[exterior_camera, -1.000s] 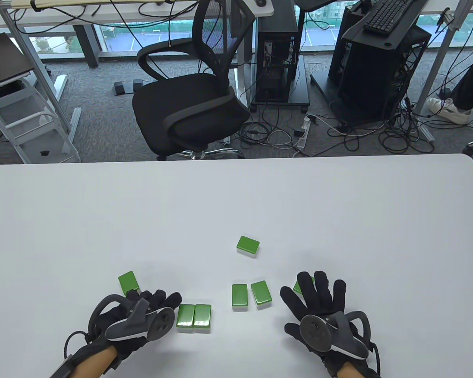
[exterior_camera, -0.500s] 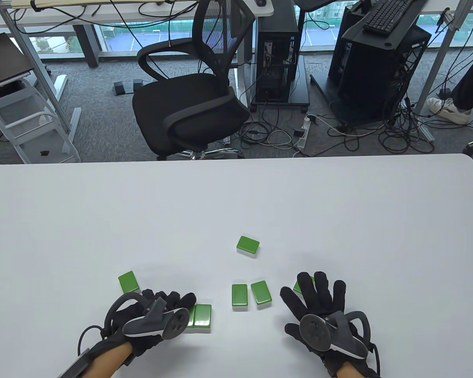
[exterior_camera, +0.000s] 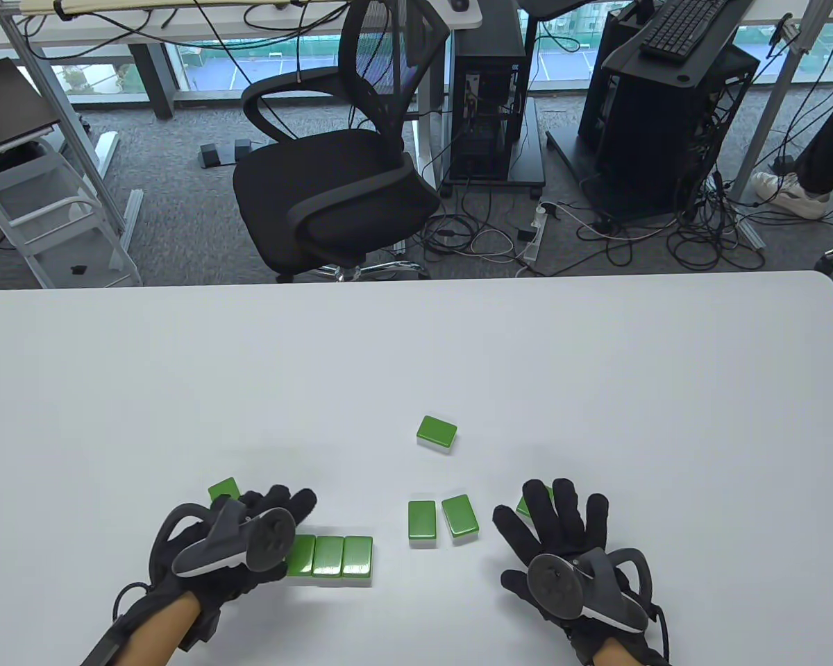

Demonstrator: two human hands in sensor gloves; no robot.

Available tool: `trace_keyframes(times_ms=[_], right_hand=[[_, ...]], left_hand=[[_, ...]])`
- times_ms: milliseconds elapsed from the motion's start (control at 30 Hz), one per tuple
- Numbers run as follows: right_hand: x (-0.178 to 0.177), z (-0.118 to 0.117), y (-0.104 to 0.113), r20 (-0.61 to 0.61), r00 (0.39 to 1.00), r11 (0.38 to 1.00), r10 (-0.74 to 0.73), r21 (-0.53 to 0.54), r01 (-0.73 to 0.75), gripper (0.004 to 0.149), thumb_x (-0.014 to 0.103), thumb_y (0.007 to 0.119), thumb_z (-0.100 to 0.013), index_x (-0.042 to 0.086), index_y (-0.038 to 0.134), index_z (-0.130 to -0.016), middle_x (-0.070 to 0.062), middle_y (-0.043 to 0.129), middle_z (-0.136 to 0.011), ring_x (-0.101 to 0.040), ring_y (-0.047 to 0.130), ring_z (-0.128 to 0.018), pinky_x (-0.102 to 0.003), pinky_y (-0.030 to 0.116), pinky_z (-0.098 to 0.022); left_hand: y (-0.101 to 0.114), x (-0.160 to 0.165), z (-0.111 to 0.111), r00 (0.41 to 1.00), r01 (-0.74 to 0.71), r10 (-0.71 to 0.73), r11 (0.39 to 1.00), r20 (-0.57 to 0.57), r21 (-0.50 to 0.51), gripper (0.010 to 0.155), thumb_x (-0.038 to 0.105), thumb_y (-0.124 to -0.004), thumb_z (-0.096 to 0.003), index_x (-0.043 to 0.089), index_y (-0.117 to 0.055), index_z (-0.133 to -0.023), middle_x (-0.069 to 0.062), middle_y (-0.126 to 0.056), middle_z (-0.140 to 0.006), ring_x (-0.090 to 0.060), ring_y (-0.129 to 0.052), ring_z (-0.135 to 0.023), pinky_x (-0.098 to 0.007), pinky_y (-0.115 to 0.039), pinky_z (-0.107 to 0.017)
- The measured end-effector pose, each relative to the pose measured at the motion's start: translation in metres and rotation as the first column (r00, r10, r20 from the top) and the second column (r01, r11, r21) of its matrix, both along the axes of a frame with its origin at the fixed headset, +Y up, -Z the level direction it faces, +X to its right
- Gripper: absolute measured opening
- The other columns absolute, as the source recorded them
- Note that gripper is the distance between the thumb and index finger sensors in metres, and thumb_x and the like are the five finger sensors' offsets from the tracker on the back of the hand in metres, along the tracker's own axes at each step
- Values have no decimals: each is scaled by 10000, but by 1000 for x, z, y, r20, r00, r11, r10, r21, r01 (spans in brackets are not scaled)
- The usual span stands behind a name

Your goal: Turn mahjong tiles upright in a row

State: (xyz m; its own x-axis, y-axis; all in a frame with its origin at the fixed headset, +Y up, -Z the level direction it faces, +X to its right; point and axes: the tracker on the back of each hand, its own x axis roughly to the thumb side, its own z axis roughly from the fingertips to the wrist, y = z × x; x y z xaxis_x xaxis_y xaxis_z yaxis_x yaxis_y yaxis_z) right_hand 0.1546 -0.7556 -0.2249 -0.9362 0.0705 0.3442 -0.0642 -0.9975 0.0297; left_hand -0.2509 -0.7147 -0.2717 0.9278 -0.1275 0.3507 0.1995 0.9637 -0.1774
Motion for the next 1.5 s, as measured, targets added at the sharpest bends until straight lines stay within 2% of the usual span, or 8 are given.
trace_keyframes(times_ms=[100, 167, 367, 567, 867, 1100, 1333, 1500], right_hand=[[0, 0, 0, 1, 1000, 1000, 3, -1, -3, 812, 590, 651, -452, 463, 45, -979, 1, -110, -1096, -390, -116, -953, -691, 44, -676], [0, 0, 0, 1, 1000, 1000, 4, -1, -4, 813, 590, 650, -452, 464, 44, -979, 1, -111, -1095, -391, -115, -953, -691, 45, -676], [1, -1, 0, 2, 1000, 1000, 3, -4, -3, 812, 590, 650, -452, 464, 46, -980, 0, -110, -1096, -390, -114, -954, -691, 46, -677], [1, -1, -1, 7, 1000, 1000, 6, -12, -5, 812, 590, 651, -453, 463, 47, -981, 0, -110, -1096, -392, -113, -954, -691, 49, -678], [2, -1, -1, 15, 1000, 1000, 12, -23, -12, 813, 588, 651, -452, 461, 47, -981, -2, -111, -1094, -394, -110, -954, -691, 53, -679], [3, -1, -1, 17, 1000, 1000, 16, -26, -16, 811, 587, 652, -453, 461, 48, -980, -2, -110, -1095, -393, -110, -954, -689, 53, -681], [1, 0, 1, 12, 1000, 1000, 3, -20, -2, 811, 586, 652, -453, 463, 49, -980, 0, -111, -1094, -392, -113, -953, -688, 49, -681], [1, 0, 2, 8, 1000, 1000, 7, -17, -7, 811, 587, 652, -453, 461, 48, -980, -1, -110, -1094, -392, -112, -953, -689, 50, -680]], left_hand=[[5, -18, -10, 994, -2, 8, 999, -105, 52, 897, 557, -818, -313, 444, -309, -1043, 26, -504, -1172, -298, -714, -1048, -601, -598, -757], [3, -27, -18, 988, 7, 0, 999, -151, 48, 893, 550, -823, -313, 443, -320, -1042, 26, -505, -1171, -301, -715, -1047, -603, -597, -757], [-23, -46, -40, 965, 31, -35, 999, -261, -21, 895, 553, -827, -311, 444, -322, -1043, 32, -513, -1168, -299, -720, -1046, -598, -605, -754], [-44, -53, -51, 949, 52, -78, 994, -305, -95, 884, 542, -826, -319, 450, -318, -1038, 51, -538, -1160, -300, -733, -1038, -600, -601, -754], [-51, -52, -54, 953, 56, -83, 993, -292, -101, 824, 540, -804, -331, 452, -385, -1035, 39, -590, -1133, -306, -752, -1004, -587, -603, -755], [-51, -53, -51, 964, 19, -32, 999, -263, -49, 790, 502, -819, -332, 445, -438, -1022, 34, -660, -1089, -307, -789, -961, -566, -633, -739], [-43, -40, -35, 993, -63, 55, 995, -101, -76, 880, 480, -886, -287, 438, -409, -1025, 64, -690, -1069, -243, -839, -937, -554, -667, -726], [-38, -16, -18, 999, -23, 25, 996, 25, -83, 905, 494, -883, -279, 436, -378, -1028, 70, -687, -1071, -226, -844, -943, -548, -680, -723]])
